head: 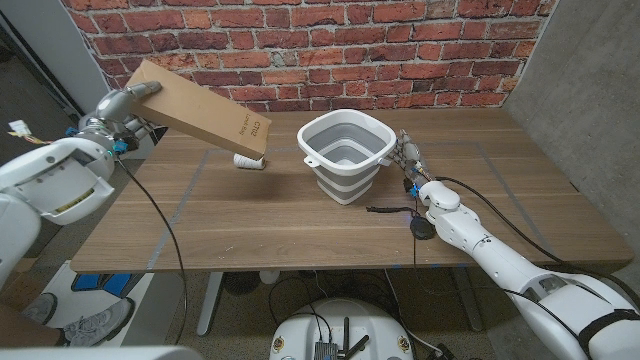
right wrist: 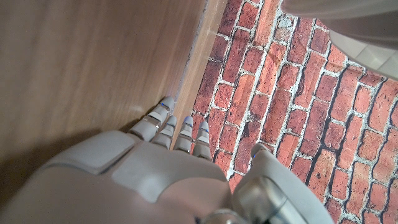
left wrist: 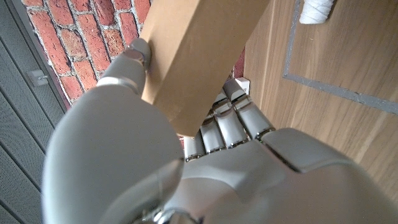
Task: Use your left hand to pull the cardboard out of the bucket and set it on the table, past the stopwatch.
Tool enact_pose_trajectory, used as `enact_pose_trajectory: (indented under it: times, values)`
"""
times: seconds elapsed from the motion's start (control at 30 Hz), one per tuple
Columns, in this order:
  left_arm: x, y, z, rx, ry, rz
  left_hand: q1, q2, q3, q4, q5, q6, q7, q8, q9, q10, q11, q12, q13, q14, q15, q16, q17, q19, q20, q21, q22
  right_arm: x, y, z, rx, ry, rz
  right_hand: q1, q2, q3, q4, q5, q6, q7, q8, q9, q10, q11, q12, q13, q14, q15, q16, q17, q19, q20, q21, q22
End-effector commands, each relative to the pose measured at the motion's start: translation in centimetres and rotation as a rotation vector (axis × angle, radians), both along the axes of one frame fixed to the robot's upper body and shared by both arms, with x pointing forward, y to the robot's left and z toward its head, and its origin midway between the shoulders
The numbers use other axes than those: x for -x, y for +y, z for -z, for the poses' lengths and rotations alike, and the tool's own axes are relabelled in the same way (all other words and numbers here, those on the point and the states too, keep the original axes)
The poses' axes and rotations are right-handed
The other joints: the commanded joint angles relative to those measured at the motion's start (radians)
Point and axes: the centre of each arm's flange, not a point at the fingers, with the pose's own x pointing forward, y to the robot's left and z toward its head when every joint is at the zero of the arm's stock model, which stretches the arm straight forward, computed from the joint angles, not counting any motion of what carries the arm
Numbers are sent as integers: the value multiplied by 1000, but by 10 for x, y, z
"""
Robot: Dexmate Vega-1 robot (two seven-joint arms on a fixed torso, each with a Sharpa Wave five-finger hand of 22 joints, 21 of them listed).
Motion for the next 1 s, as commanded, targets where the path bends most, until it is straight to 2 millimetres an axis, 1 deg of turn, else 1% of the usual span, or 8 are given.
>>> enact_pose_trajectory:
  times: [0.03, 0.2, 0.27, 0.3, 0.33, 0.43, 0.63, 1.0]
  values:
    - [11, 7, 4, -75, 52, -119, 36, 110, 10, 9, 3, 33, 15, 2, 39, 53, -56, 0, 4, 77, -144, 1, 2, 2, -118, 1, 3, -3, 2, 0, 4, 8, -7, -1, 40, -8, 1, 7, 5, 2, -2, 3, -1, 2, 5, 0, -8, -1, 6, 3, -1, 6, 2, 4]
    - [8, 1, -2, -151, 83, -145, 35, 112, 11, 9, 3, 32, 13, 2, 40, 52, -54, 0, 4, 78, -144, 2, 3, 1, -118, 0, 3, -3, 2, 1, 4, 10, -7, -1, 40, -8, 0, 7, 4, 3, -2, 3, 0, 3, 5, 0, -8, -1, 6, 2, -1, 5, 2, 4]
    - [7, -3, -6, -218, 106, -190, 34, 111, 11, 8, 3, 33, 13, 2, 41, 52, -57, -1, 4, 76, -143, 1, 2, -1, -119, -1, 3, -3, 2, 2, 3, 12, -7, -1, 40, -8, 1, 7, 4, 2, -2, 3, 0, 4, 6, 0, -8, -1, 7, 2, -1, 6, 3, 4]
    - [7, -3, -6, -218, 107, -192, 33, 110, 11, 8, 2, 32, 12, 1, 41, 51, -58, -1, 4, 74, -143, 0, 2, -1, -119, -2, 3, -3, 2, 2, 3, 12, -7, -1, 40, -8, 0, 7, 4, 2, -2, 3, 0, 3, 6, 0, -8, -2, 7, 2, -1, 6, 3, 4]
    - [6, -9, -12, -278, 122, -225, 32, 111, 11, 8, 2, 32, 12, 1, 42, 49, -57, -2, 4, 74, -143, 0, 2, -2, -119, -2, 3, -3, 2, 2, 1, 12, -7, -1, 40, -8, 0, 7, 4, 2, -2, 3, 1, 3, 6, 0, -7, -1, 7, 2, -1, 6, 3, 4]
    - [2, -16, -19, -330, 127, -236, 32, 111, 11, 8, 2, 32, 10, 1, 42, 51, -57, -1, 5, 72, -143, -1, 2, -3, -119, -3, 2, -3, 2, 3, -2, 13, -7, -1, 41, -9, 1, 7, 5, 3, -2, 3, 0, 1, 5, 0, -7, -1, 7, 2, -1, 5, 3, 4]
    - [-3, -26, -28, -368, 114, -241, 33, 113, 12, 6, 1, 33, 7, 0, 43, 50, -61, -2, 5, 73, -145, 1, 3, -6, -119, -4, 2, -3, 0, 5, -7, 16, -5, -1, 41, -9, 1, 7, 5, 2, -2, 3, 0, 3, 5, 0, -7, -2, 7, 1, 0, 6, 3, 4]
    - [-5, -44, -42, -550, 130, -363, 37, 116, 15, 3, 0, 35, 2, -2, 43, 49, -65, -3, 6, 67, -147, -1, 3, -13, -119, -7, 2, -3, -3, 7, -22, 13, -2, 0, 41, -9, 1, 7, 6, 3, -2, 3, 0, 3, 6, 0, -7, -1, 7, 0, 1, 5, 3, 4]
